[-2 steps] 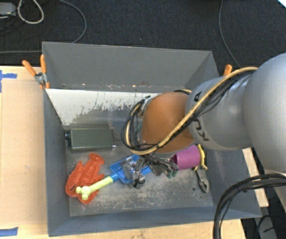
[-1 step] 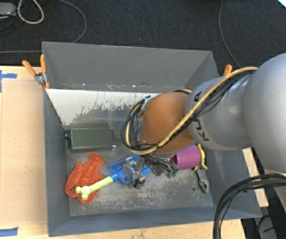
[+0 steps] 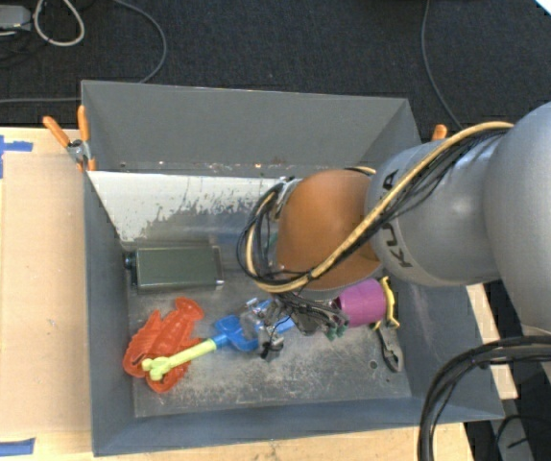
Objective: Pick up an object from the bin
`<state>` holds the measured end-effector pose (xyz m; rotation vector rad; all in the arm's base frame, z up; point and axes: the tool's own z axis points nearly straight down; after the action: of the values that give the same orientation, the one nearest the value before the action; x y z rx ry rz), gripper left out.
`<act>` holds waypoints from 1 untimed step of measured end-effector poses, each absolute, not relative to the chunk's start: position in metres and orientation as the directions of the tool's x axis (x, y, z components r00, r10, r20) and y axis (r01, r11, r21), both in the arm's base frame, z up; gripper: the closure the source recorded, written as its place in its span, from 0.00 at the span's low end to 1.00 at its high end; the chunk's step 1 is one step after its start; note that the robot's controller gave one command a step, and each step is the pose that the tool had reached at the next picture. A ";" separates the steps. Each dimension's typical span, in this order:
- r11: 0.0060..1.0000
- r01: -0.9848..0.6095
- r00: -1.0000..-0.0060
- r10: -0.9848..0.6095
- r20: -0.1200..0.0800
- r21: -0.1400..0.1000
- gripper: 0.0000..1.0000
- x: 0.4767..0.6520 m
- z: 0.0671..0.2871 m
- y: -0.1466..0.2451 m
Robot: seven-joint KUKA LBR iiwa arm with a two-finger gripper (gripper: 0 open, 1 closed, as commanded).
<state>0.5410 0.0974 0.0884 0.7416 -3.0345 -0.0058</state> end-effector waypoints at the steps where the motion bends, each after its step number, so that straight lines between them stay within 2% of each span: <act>1: 0.888 -0.460 -0.888 -0.460 0.015 0.008 1.00 0.541 0.108 0.098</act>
Offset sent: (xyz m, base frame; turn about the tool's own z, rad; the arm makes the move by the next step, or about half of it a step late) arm 0.0003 0.0004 0.0569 0.0005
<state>0.5413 0.0978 0.1079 0.7406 -3.0359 -0.0059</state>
